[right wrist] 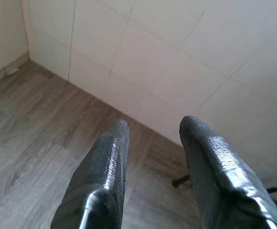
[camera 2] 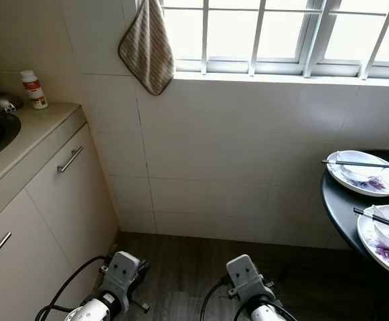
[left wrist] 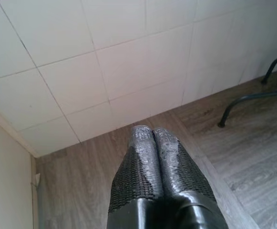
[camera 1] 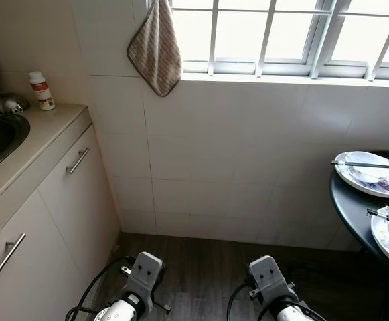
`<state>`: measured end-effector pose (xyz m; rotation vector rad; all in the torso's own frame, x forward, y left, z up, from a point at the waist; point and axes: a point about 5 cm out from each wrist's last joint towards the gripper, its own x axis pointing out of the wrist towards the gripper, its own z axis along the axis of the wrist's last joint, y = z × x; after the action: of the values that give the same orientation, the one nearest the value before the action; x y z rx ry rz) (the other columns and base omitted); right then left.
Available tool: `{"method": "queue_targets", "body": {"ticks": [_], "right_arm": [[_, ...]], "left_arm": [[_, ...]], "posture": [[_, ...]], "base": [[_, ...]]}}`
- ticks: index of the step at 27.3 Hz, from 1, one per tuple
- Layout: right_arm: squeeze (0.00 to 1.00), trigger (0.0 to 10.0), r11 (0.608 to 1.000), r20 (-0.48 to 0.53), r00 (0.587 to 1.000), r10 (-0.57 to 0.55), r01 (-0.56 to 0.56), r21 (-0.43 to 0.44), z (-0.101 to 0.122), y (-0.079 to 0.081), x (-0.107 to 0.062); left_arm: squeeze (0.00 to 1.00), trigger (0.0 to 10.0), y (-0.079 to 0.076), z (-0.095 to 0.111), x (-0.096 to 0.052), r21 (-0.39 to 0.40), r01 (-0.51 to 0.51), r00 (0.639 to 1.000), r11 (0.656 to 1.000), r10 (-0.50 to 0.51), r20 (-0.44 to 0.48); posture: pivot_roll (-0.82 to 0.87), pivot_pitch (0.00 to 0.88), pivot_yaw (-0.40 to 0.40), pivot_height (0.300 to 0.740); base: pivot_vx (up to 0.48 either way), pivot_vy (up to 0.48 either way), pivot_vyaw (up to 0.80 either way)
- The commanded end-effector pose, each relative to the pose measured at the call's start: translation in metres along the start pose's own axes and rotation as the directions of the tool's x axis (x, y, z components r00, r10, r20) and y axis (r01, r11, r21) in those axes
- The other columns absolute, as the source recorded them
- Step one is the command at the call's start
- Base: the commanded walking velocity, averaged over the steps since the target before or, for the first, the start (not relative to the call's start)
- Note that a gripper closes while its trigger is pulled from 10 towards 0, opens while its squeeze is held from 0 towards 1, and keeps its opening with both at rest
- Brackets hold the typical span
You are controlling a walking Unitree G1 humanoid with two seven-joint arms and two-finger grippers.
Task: Kitchen organization
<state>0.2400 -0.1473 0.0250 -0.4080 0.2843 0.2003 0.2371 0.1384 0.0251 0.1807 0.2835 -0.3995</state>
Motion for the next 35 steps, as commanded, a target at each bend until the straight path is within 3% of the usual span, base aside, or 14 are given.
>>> {"method": "queue_targets", "body": {"ticks": [1, 2, 6, 8, 11, 14, 16, 19, 24, 26, 28, 35], "right_arm": [[0.0, 10.0, 1.0, -0.013, 1.0, 0.007, -0.006, 0.003, -0.001, 0.002, -0.001], [0.0, 10.0, 0.998, -0.014, 1.0, -0.026, 0.025, -0.051, 0.0, 0.001, -0.003], [0.0, 10.0, 0.991, 0.043, 0.997, -0.065, 0.069, -0.117, 0.007, 0.001, -0.004], [0.0, 10.0, 0.988, 0.157, 0.986, -0.065, 0.086, -0.132, 0.018, -0.003, -0.008], [0.0, 10.0, 0.981, 0.147, 0.987, -0.06, 0.085, -0.172, 0.019, -0.003, -0.008], [0.0, 10.0, 0.98, 0.124, 0.991, 0.054, -0.029, -0.196, 0.011, 0.017, -0.009], [0.0, 10.0, 0.98, 0.13, 0.985, 0.113, -0.089, -0.177, 0.007, 0.026, -0.013], [0.0, 10.0, 0.985, 0.147, 0.983, 0.109, -0.088, -0.146, 0.007, 0.02, -0.013], [0.0, 10.0, 0.977, 0.149, 0.978, 0.143, -0.116, -0.177, 0.007, 0.024, -0.012], [0.0, 10.0, 0.98, 0.147, 0.979, 0.141, -0.118, -0.158, 0.004, 0.024, -0.013], [0.0, 10.0, 0.992, 0.14, 0.985, 0.101, -0.089, -0.087, 0.001, 0.016, -0.01], [0.0, 10.0, 0.994, 0.183, 0.98, 0.08, -0.064, -0.091, 0.008, 0.013, -0.009]], "left_arm": [[0.0, 10.0, 0.002, 0.0, -0.002, 0.02, -0.014, 1.0, 1.0, 0.013, 0.013], [0.0, 10.0, 0.004, 0.003, -0.001, 0.049, -0.034, 0.999, 0.998, 0.033, 0.031], [0.0, 10.0, 0.002, 0.002, -0.002, 0.075, -0.008, 1.0, 0.997, 0.007, 0.017], [0.0, 10.0, -0.005, 0.002, -0.004, 0.226, 0.023, 1.0, 0.974, -0.022, -0.006], [0.0, 10.0, -0.009, 0.008, -0.007, 0.308, 0.021, 0.998, 0.951, -0.037, 0.046], [0.0, 10.0, -0.01, -0.006, -0.006, 0.223, 0.032, 0.999, 0.974, -0.028, -0.019], [0.0, 10.0, -0.012, -0.016, -0.008, 0.212, 0.05, 0.997, 0.976, -0.037, -0.062], [0.0, 10.0, -0.014, -0.016, -0.01, 0.209, 0.052, 0.998, 0.977, -0.041, -0.054], [0.0, 10.0, -0.016, -0.015, -0.007, 0.228, 0.076, 0.996, 0.971, -0.064, -0.058], [0.0, 10.0, -0.015, -0.015, -0.007, 0.211, 0.058, 0.998, 0.976, -0.048, -0.05], [0.0, 10.0, -0.012, -0.017, -0.008, 0.185, 0.024, 0.999, 0.983, -0.016, -0.042], [0.0, 10.0, -0.013, -0.016, -0.006, 0.146, 0.039, 0.998, 0.989, -0.032, -0.055]], "posture": [[0.03, 0.0, 0.0, 0.74], [0.03, 0.0, -0.002, 0.74], [0.03, 0.0, 0.004, 0.74], [0.03, 0.0, 0.007, 0.74], [0.03, 0.0, 0.009, 0.74], [0.03, 0.0, 0.011, 0.74], [0.03, 0.0, 0.01, 0.74], [0.03, 0.0, -0.001, 0.74], [0.04, 0.0, -0.008, 0.74], [0.05, 0.0, -0.011, 0.74], [0.05, 0.0, -0.016, 0.74], [0.06, 0.0, -0.014, 0.74]], "base": [[0.0, 0.0, 0.0], [0.0, 0.0, 0.0], [0.0, 0.0, 0.0], [0.0, 0.0, 0.0], [0.0, 0.0, 0.0], [0.0, 0.0, 0.0], [0.0, 0.0, 0.0], [0.0, 0.0, 0.0], [0.0, 0.0, 0.0], [0.0, 0.0, 0.0], [0.0, 0.0, 0.0], [0.0, 0.0, 0.0]]}}
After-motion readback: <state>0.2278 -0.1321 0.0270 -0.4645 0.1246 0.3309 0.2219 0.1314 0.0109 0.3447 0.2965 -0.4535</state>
